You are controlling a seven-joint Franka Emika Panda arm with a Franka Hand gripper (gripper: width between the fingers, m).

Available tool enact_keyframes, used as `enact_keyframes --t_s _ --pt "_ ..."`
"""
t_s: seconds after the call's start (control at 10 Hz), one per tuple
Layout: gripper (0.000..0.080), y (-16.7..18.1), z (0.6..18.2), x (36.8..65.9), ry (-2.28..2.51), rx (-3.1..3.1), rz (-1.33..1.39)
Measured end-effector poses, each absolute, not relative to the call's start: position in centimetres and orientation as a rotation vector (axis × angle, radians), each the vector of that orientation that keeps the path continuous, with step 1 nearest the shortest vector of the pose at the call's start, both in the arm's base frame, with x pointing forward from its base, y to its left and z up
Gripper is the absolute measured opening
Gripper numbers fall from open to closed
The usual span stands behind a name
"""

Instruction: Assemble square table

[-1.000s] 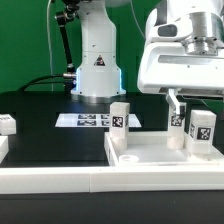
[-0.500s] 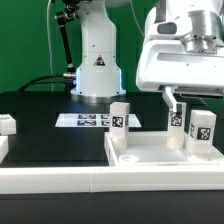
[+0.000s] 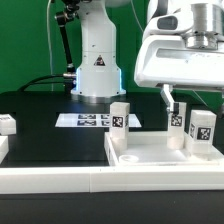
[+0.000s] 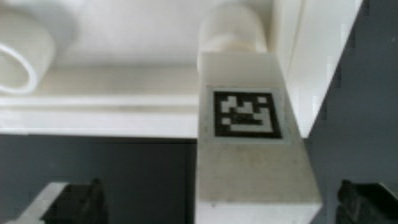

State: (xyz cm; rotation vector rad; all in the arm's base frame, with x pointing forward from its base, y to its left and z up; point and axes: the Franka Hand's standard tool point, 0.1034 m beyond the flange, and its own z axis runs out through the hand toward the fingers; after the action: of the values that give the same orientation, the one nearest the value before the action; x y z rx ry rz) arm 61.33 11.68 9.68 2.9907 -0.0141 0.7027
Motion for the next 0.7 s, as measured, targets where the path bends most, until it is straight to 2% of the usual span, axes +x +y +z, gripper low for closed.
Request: enact_keyframes --t_s 0.3,0.5,0.7 --pt "0.0649 11.2 9.4 61.2 -0.06 3.042 0.414" --pt "0.0649 12.4 9.8 61.5 -0.145 3.056 0.228" --pt "0.0649 12.1 9.8 61.8 -0.14 3.053 0.269"
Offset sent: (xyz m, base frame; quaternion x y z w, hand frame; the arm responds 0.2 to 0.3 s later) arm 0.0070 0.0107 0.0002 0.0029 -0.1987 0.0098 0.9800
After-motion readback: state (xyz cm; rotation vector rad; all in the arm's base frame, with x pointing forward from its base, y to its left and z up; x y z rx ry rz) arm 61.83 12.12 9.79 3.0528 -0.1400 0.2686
